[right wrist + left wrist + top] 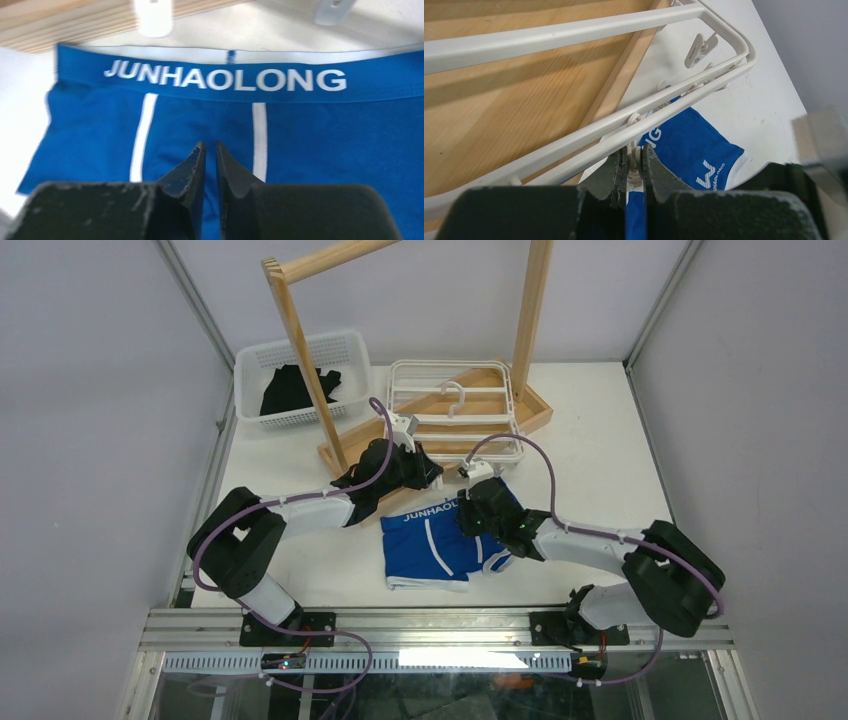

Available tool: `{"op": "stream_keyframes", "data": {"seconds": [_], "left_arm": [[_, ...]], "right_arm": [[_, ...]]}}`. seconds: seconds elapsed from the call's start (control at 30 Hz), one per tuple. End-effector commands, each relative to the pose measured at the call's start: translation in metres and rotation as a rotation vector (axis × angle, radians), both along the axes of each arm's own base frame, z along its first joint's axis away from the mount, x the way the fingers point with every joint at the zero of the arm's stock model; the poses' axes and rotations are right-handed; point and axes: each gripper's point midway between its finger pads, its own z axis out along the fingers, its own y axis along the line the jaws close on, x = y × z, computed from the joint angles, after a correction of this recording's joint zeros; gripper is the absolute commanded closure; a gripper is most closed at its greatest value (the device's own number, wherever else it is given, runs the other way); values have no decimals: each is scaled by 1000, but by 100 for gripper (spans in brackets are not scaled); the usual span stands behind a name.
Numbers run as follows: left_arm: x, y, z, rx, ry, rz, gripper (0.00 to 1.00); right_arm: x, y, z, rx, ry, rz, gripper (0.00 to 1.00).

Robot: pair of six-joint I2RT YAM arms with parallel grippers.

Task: Clip the underwear to the hanger
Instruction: Clamp the underwear onto the hanger.

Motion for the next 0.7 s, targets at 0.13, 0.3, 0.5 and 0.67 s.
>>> {"op": "stream_keyframes", "data": {"seconds": [0.13, 0.3, 0.5, 0.67], "left_arm": [[3, -4, 29, -26, -63, -19, 100], [1, -2, 31, -17, -61, -17, 100], [0, 1, 38, -17, -66, -7, 100], [0, 8, 40, -6, -72, 21, 100]], "right_arm": [[30, -16, -17, 10, 10, -241, 97], [1, -46, -36, -15, 127, -361, 99], [-17, -78, -17, -45, 100, -443, 91], [-6, -67, 29, 5, -31, -328, 74]]}}
